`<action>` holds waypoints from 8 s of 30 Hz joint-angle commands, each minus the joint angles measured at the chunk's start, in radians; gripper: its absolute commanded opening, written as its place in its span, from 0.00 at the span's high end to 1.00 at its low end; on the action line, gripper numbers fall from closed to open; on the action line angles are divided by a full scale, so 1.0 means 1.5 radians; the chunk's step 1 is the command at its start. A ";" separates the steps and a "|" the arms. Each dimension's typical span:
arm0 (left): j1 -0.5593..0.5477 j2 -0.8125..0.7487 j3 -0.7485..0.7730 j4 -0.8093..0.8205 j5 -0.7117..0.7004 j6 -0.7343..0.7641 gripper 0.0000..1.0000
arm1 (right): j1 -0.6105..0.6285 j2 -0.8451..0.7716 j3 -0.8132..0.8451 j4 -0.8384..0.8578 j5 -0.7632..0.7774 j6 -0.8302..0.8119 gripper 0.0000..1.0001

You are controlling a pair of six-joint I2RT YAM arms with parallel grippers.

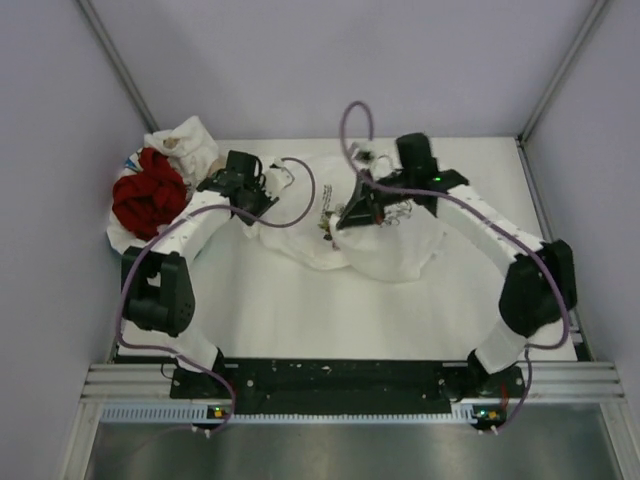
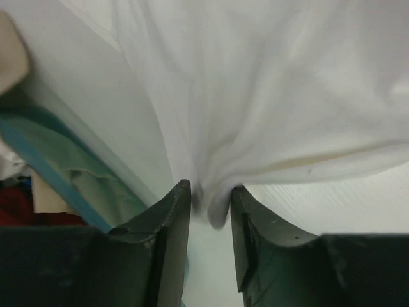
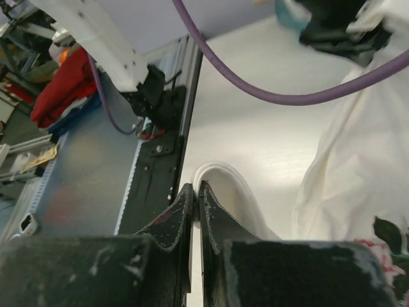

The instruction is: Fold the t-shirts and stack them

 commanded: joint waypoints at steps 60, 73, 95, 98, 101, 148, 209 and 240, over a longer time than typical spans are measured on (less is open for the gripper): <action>-0.023 0.057 -0.030 -0.184 0.241 0.128 0.45 | -0.226 0.074 -0.066 -0.125 0.774 0.191 0.44; -0.069 0.097 -0.015 -0.169 0.225 0.174 0.45 | -0.113 -0.141 -0.381 -0.136 0.784 0.275 0.40; -0.134 0.136 -0.026 -0.158 0.184 0.257 0.41 | -0.111 -0.283 -0.319 -0.163 0.880 0.190 1.00; -0.139 0.152 -0.029 -0.166 0.181 0.263 0.43 | -0.118 -0.296 -0.300 -0.174 0.881 0.180 1.00; -0.138 0.160 -0.030 -0.180 0.176 0.261 0.55 | -0.131 -0.311 -0.272 -0.186 0.887 0.170 1.00; -0.028 -0.273 0.345 -0.323 -0.083 -0.005 1.00 | -0.150 -0.290 0.218 -0.456 0.549 0.065 1.00; 0.042 -0.248 -0.362 0.010 -0.168 -0.109 1.00 | 0.328 -0.213 -0.440 -0.292 0.990 0.437 0.19; 0.003 -0.404 -0.319 -0.281 0.116 0.000 1.00 | 0.262 -0.616 -0.362 -0.567 1.061 0.549 1.00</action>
